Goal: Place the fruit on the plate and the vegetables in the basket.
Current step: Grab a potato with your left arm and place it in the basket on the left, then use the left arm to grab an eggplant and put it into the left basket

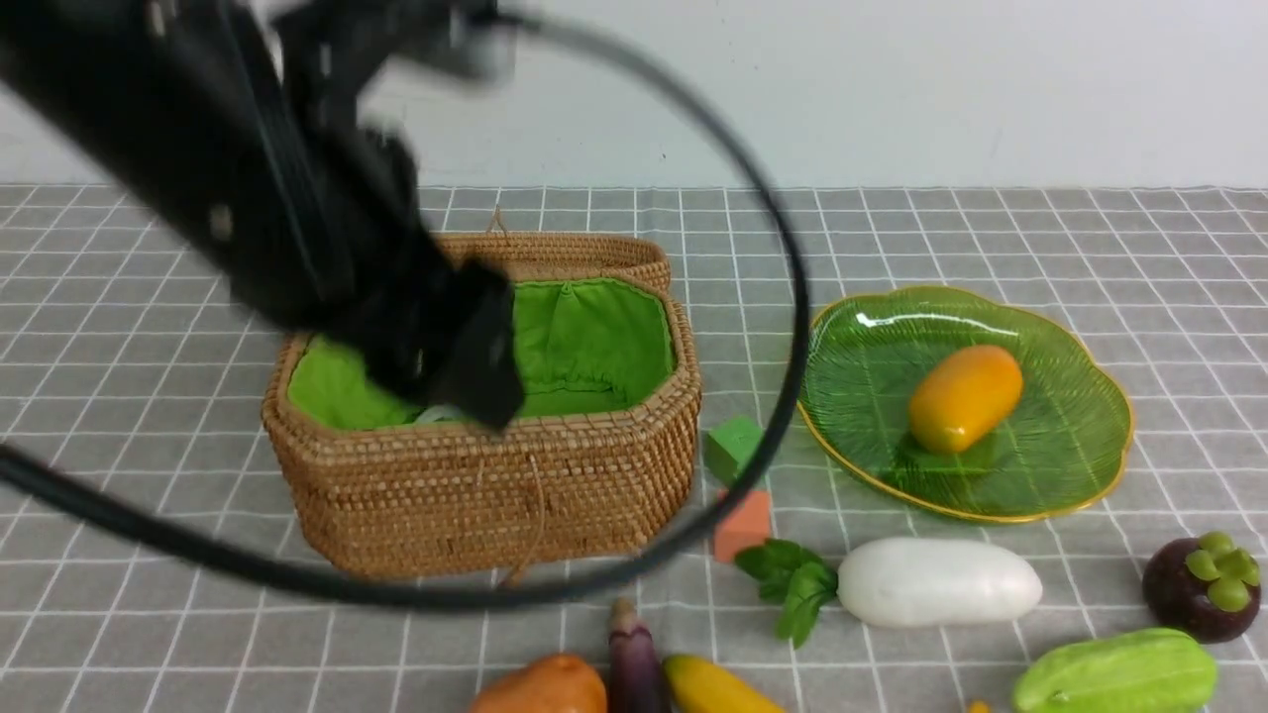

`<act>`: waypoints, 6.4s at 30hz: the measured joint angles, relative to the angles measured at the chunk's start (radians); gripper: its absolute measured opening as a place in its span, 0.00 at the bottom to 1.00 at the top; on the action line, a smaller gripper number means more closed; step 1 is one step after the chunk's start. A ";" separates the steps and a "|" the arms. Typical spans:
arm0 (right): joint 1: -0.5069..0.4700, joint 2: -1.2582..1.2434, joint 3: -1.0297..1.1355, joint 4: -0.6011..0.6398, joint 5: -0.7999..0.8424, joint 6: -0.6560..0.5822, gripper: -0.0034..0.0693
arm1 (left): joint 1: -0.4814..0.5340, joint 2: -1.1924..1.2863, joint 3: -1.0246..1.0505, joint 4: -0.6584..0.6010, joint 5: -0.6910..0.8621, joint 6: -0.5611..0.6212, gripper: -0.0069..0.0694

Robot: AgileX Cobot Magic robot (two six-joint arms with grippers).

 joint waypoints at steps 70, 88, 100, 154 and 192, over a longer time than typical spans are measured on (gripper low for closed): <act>0.000 0.000 0.000 0.000 0.000 0.000 0.38 | -0.189 0.260 0.293 0.125 -0.216 -0.175 0.81; 0.000 0.000 0.000 0.000 0.000 0.000 0.38 | -0.189 0.037 0.289 0.126 -0.160 -0.176 0.81; 0.000 0.000 0.000 0.000 0.000 0.000 0.38 | -0.189 -0.057 0.156 0.228 -0.162 -0.219 0.81; 0.000 0.000 0.000 0.000 0.000 0.000 0.38 | 0.068 0.331 -0.122 0.282 -0.299 -0.286 0.94; 0.000 0.000 0.000 0.000 0.000 0.000 0.38 | -0.334 0.282 0.225 0.274 -0.282 -0.632 0.58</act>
